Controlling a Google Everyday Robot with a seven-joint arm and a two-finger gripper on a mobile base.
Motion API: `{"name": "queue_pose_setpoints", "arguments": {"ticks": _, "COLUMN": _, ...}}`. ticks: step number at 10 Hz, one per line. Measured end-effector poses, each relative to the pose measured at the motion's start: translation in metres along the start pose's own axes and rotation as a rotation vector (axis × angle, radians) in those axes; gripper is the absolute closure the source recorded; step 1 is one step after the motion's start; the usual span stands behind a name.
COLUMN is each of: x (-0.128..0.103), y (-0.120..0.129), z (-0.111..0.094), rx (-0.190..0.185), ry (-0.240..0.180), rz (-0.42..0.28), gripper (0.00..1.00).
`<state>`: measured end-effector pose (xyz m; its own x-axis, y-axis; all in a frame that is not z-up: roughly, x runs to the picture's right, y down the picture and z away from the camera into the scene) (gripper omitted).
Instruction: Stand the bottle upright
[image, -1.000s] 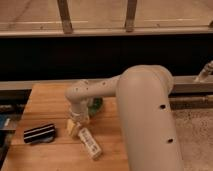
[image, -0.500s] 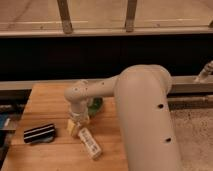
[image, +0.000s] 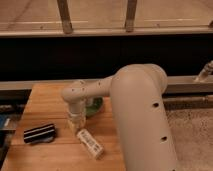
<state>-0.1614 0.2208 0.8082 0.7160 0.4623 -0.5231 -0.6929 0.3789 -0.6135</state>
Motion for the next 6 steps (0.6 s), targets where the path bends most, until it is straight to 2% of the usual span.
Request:
{"name": "queue_pose_setpoints", "arguments": {"ticks": 1, "x": 0.000, "y": -0.001, "z": -0.002, "rx": 0.003, "ry": -0.002, "rz": 0.000, "gripper": 1.00}}
{"name": "queue_pose_setpoints", "arguments": {"ticks": 4, "x": 0.000, "y": -0.002, "z": -0.006, "rx": 0.008, "ry": -0.009, "rz": 0.002, "gripper": 1.00}}
{"name": "queue_pose_setpoints", "arguments": {"ticks": 6, "x": 0.001, "y": -0.005, "z": -0.018, "rx": 0.020, "ry": -0.031, "rz": 0.008, "gripper": 1.00}}
